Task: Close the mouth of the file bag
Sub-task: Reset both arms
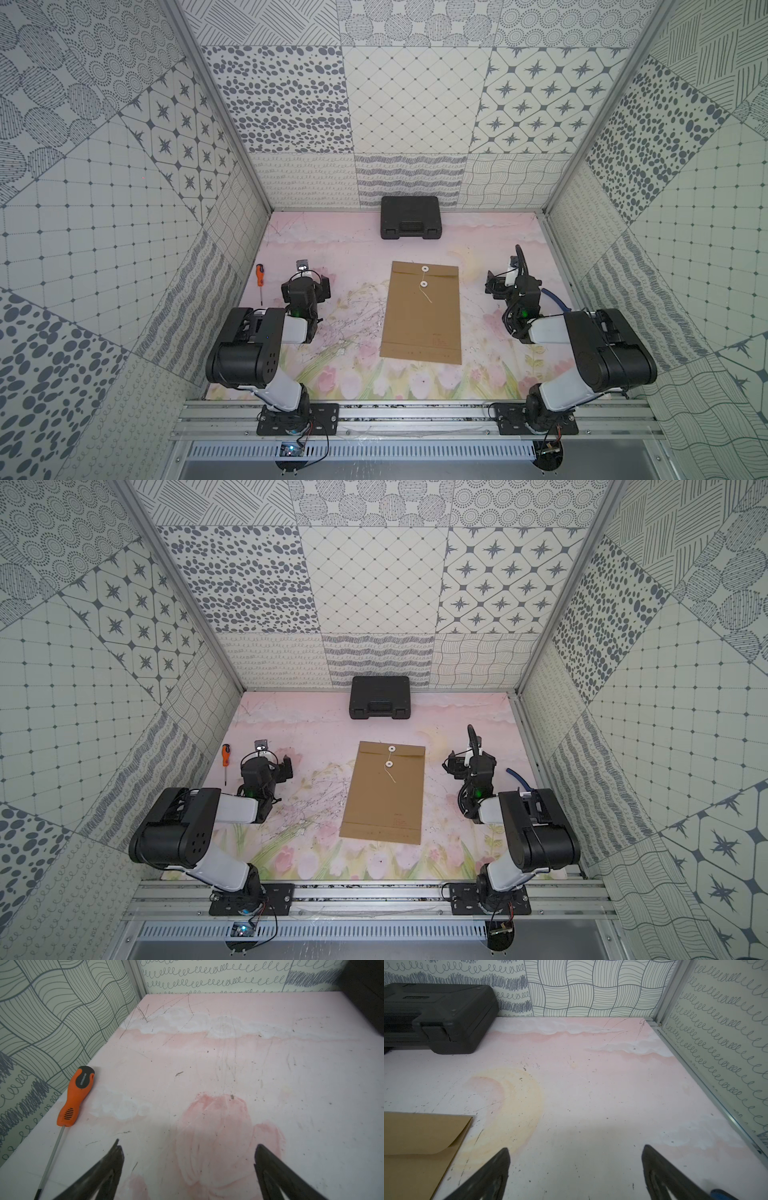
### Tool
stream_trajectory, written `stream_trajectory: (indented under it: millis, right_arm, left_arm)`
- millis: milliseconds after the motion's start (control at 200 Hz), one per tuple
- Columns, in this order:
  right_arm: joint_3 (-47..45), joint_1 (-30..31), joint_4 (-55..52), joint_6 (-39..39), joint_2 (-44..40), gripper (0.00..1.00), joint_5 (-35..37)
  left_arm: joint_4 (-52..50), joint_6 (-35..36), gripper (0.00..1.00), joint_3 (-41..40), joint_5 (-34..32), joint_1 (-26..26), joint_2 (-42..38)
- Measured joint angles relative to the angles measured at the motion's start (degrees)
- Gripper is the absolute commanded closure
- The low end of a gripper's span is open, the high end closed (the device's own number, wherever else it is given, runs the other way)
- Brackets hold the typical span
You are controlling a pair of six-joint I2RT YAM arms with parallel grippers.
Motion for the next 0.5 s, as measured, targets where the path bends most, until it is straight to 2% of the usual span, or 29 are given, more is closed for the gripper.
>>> stream_trajectory:
  millis: [500]
  right_arm:
    - [0.0,0.0,0.0,0.2,0.0,0.01,0.0]
  left_arm:
    - [0.0,0.1,0.02,0.0,0.2,-0.4,0.0]
